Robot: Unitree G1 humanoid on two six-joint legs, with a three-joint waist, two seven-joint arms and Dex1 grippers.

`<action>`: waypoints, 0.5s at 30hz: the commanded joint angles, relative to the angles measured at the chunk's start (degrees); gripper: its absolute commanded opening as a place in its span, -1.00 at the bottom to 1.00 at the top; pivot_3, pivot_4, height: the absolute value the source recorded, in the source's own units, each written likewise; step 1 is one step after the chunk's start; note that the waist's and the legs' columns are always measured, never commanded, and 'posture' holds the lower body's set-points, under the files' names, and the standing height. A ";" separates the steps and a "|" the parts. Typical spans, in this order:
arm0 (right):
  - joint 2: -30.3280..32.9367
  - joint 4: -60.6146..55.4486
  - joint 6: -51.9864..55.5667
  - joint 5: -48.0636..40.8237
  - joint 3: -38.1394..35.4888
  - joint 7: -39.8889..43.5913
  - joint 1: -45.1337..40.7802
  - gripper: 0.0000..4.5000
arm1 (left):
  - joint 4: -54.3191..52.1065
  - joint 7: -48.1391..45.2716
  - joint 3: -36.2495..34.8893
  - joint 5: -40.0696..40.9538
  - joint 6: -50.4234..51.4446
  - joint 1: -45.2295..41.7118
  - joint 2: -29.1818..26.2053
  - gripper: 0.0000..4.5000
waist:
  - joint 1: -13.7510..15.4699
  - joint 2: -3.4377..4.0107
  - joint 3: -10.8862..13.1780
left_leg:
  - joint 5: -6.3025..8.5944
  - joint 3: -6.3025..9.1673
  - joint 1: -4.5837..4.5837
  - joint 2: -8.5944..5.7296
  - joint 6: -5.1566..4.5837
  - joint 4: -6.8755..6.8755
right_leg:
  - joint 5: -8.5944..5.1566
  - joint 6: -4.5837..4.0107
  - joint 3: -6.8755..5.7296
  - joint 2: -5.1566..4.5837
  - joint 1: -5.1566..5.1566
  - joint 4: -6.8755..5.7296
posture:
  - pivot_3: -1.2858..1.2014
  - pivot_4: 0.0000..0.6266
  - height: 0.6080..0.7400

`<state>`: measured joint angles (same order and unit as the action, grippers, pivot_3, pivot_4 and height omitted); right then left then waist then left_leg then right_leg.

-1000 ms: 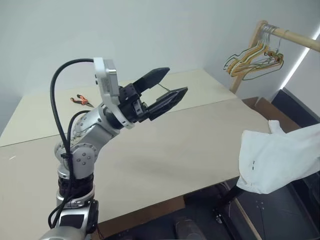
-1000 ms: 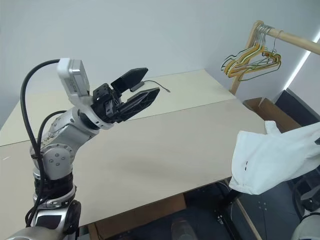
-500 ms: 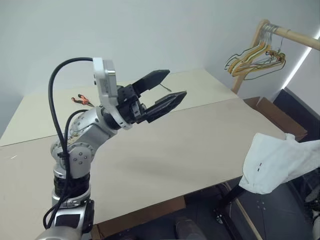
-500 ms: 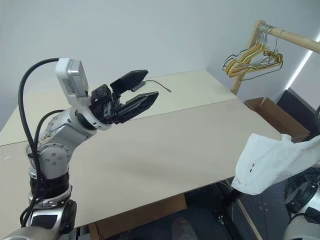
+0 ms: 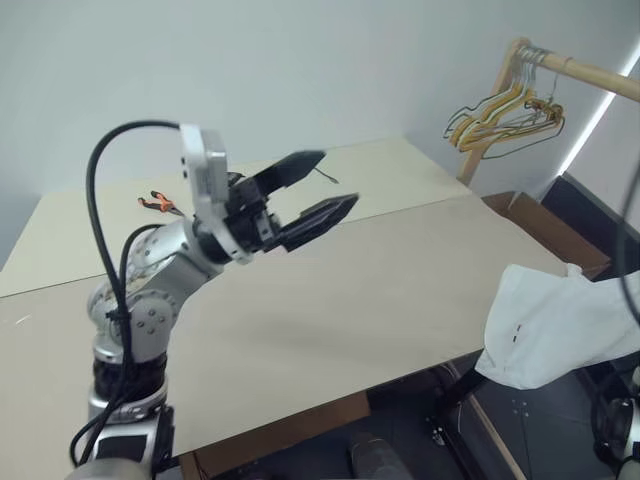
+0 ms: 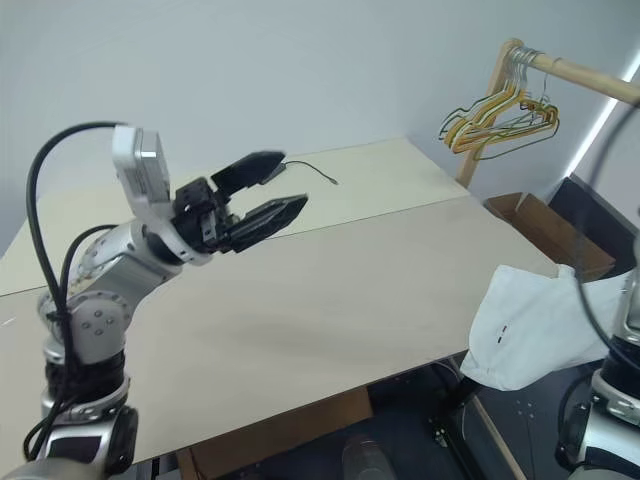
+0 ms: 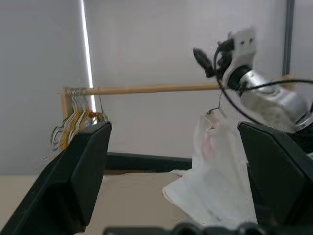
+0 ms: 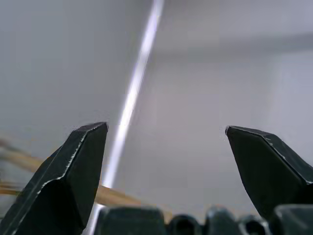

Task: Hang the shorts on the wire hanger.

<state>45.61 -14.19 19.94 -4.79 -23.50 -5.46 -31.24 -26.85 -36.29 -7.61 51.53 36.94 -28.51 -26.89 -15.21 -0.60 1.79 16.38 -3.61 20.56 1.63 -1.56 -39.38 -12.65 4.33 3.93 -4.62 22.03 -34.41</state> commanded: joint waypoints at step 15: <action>-1.50 -0.97 4.86 -27.63 22.68 59.99 3.19 0.98 | -7.11 -8.16 -9.01 -7.27 -4.13 20.79 -16.80 1.00 | 11.99 -0.66 0.47 | 0.05 -0.04 -0.09 0.22 0.09 0.52 | 0.11 -0.98 -0.15 0.20 0.76 -0.10 | 0.09 -1.00 1.00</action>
<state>43.26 -14.89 24.25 -31.51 -0.34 52.34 -27.70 -31.66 -44.17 -14.69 44.57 34.63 -7.56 -42.88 -3.21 -1.26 2.26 16.44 -3.69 20.67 1.85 -1.45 -38.90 -12.55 3.33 3.78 -4.42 23.03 -34.61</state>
